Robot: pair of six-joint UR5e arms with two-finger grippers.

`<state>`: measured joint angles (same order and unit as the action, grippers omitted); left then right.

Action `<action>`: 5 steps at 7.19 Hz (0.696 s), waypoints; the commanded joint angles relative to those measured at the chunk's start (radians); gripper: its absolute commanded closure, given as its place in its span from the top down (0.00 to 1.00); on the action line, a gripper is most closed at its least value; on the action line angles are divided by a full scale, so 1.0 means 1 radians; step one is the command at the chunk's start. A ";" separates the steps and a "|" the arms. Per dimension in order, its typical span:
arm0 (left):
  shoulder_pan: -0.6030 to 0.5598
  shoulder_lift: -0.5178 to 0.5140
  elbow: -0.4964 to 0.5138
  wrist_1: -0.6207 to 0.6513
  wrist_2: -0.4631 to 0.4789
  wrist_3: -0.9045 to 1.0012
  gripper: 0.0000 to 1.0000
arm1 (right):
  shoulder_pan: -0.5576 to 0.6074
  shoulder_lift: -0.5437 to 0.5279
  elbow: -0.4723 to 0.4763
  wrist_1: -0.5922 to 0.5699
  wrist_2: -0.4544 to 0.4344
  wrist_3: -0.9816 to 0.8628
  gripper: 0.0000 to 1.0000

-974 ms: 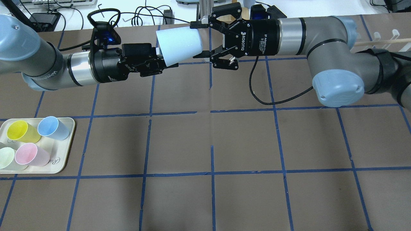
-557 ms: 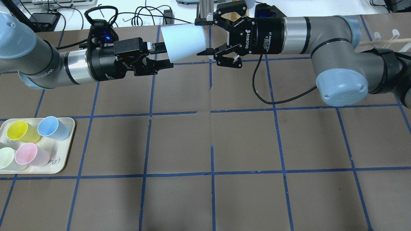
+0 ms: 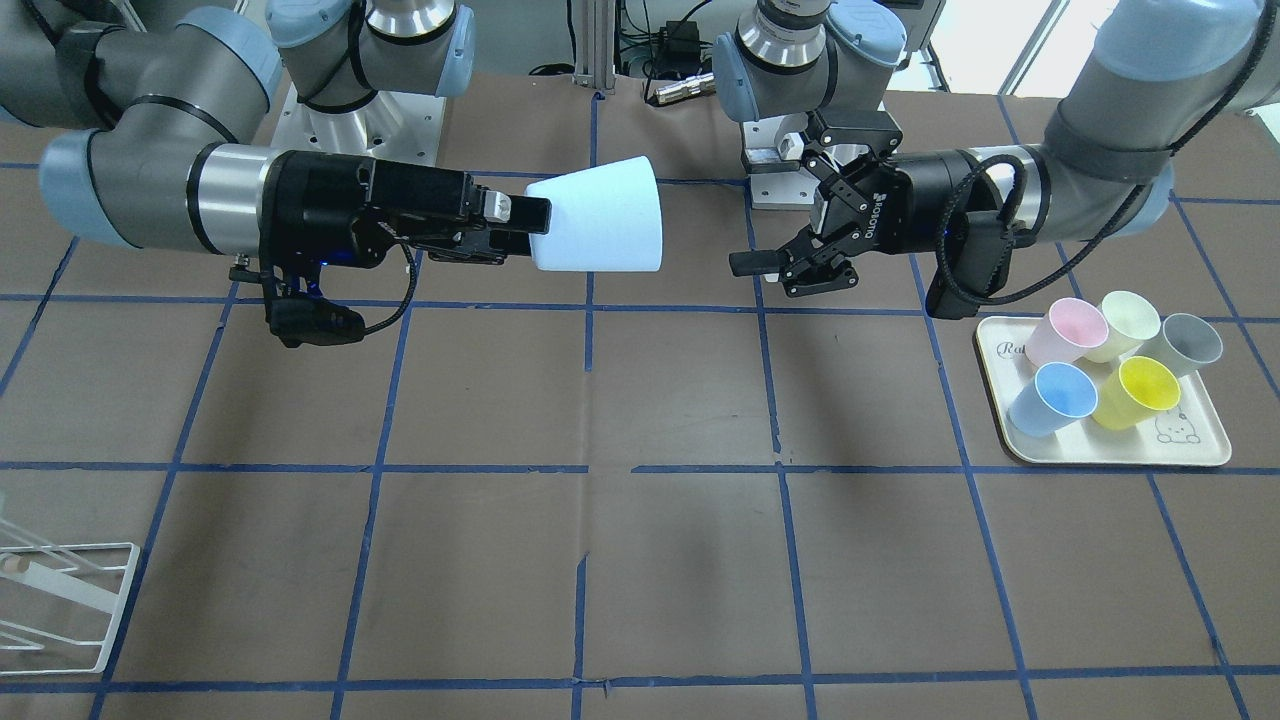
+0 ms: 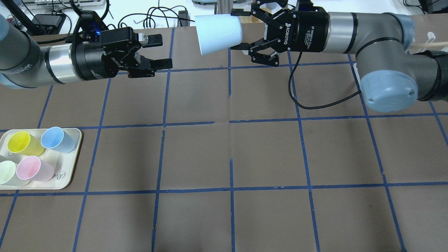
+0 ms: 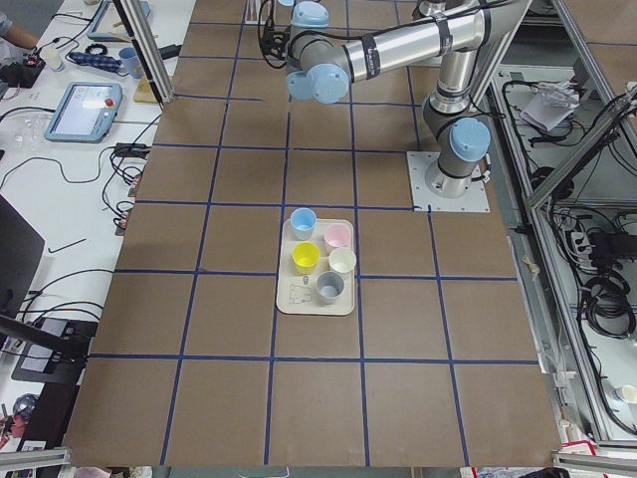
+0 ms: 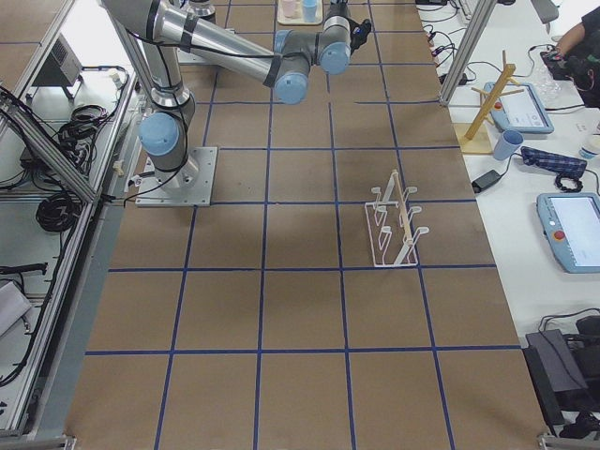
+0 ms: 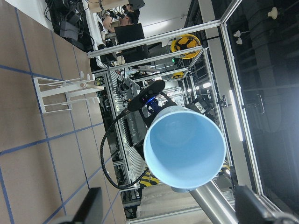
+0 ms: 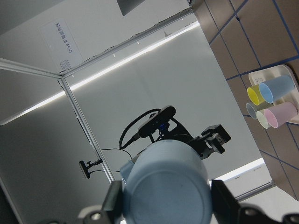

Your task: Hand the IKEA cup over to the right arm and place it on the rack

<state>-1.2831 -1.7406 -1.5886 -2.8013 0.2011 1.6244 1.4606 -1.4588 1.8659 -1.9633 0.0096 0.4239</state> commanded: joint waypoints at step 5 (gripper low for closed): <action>0.007 -0.019 0.081 0.524 0.353 -0.633 1.00 | -0.060 -0.256 0.012 0.110 -0.697 0.033 0.47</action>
<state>-1.2763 -1.7552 -1.5126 -2.4222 0.4571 1.1903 1.4013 -1.6686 1.8783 -1.9036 -0.4915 0.4691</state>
